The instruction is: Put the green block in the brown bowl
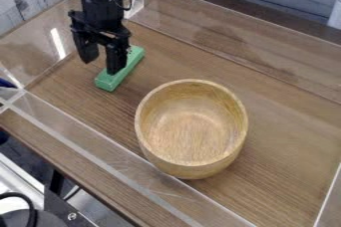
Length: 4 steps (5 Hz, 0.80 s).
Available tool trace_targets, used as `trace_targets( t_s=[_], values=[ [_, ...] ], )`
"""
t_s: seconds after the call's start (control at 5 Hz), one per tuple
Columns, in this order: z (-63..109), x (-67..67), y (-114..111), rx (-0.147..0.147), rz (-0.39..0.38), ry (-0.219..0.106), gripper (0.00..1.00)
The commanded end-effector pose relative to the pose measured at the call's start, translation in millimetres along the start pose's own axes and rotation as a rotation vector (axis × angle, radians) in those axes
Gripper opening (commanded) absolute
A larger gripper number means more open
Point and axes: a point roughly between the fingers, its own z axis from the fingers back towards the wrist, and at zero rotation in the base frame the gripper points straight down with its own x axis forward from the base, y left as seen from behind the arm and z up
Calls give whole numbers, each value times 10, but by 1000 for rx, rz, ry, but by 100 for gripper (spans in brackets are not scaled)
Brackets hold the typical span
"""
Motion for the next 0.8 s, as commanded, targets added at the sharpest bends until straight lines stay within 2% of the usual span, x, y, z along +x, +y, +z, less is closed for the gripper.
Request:
trace_targets(
  t_s=[0.0,0.6],
  values=[
    [101,59,22,20,-2,-36,100],
    [155,93,-39,5,-9,-42,100]
  ],
)
